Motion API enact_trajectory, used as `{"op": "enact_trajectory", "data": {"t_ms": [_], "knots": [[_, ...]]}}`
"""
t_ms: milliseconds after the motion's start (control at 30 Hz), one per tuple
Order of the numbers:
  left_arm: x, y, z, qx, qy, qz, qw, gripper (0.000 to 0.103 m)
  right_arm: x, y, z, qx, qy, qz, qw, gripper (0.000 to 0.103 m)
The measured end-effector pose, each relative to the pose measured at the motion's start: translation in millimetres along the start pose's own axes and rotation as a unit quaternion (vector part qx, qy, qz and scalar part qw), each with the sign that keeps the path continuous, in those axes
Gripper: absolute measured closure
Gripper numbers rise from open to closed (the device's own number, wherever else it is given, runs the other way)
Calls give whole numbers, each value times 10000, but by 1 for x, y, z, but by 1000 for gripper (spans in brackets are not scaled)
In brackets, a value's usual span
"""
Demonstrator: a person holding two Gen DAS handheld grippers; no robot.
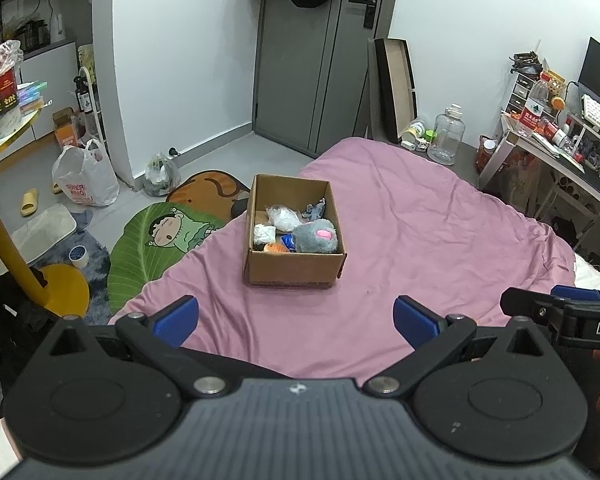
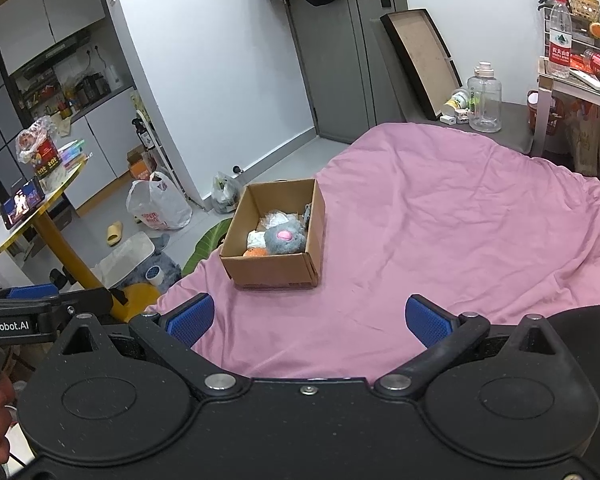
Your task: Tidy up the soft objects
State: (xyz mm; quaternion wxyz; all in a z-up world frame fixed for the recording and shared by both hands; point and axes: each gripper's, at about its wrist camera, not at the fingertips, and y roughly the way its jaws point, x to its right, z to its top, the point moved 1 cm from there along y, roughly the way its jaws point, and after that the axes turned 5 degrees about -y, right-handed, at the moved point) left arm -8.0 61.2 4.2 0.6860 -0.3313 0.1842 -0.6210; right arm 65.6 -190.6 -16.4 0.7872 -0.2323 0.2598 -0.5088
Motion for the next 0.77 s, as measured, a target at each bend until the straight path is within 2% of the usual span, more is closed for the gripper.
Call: {"op": "enact_trajectory", "data": {"t_ms": [767], "knots": [[2, 8, -5, -20, 49, -80, 10000, 0, 3, 3, -4, 47, 79, 39, 10000, 0]]}}
